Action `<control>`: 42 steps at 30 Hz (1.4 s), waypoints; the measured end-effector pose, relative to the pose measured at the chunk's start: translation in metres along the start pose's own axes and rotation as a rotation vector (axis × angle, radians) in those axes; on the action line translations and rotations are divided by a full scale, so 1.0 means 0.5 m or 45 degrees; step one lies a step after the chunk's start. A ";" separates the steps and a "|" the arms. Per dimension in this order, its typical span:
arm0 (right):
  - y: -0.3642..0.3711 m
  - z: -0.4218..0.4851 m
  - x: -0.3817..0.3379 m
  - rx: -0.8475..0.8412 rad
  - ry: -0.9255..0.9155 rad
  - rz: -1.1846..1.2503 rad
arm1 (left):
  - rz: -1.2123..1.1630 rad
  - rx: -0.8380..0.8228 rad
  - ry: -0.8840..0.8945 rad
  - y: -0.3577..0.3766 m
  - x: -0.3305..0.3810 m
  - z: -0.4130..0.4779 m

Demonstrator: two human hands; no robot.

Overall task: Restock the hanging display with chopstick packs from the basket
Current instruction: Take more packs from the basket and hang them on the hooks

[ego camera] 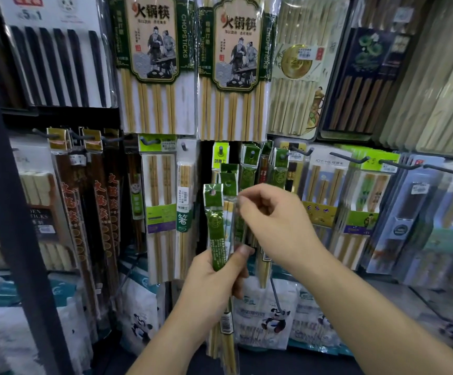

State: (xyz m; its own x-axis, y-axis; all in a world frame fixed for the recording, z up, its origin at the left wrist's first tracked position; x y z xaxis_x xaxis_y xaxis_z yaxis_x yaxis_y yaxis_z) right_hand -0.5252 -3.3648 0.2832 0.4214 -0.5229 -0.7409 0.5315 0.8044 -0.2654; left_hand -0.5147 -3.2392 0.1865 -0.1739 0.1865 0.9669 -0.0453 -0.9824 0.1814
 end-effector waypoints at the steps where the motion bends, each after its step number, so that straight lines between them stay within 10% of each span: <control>1: 0.001 -0.004 0.000 -0.047 0.012 0.029 | 0.006 -0.032 -0.007 0.002 0.000 -0.002; 11: -0.016 -0.013 0.007 -0.173 0.200 0.319 | -0.034 -0.172 -0.036 0.010 0.003 -0.010; 31: -0.077 0.078 0.030 0.476 0.253 0.325 | -0.083 0.029 -0.069 0.001 -0.009 0.004; 42: -0.082 0.086 0.043 0.443 0.289 0.195 | -0.162 -0.035 -0.092 0.004 -0.006 0.000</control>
State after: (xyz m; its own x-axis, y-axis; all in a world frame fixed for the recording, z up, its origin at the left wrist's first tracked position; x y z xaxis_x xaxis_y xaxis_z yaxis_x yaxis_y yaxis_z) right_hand -0.5061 -3.4211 0.3045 0.3633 -0.2984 -0.8826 0.7073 0.7050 0.0528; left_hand -0.5144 -3.2419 0.1840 -0.0940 0.3070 0.9471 -0.0898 -0.9500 0.2990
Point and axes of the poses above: each hand's wrist, its own z-axis towards the middle knuckle, its own y-axis out of the palm, x = y × z, the point moved 2 cm from there along z, towards the middle knuckle, and after that the axes turned 13 degrees about x, right-handed, at the moved point
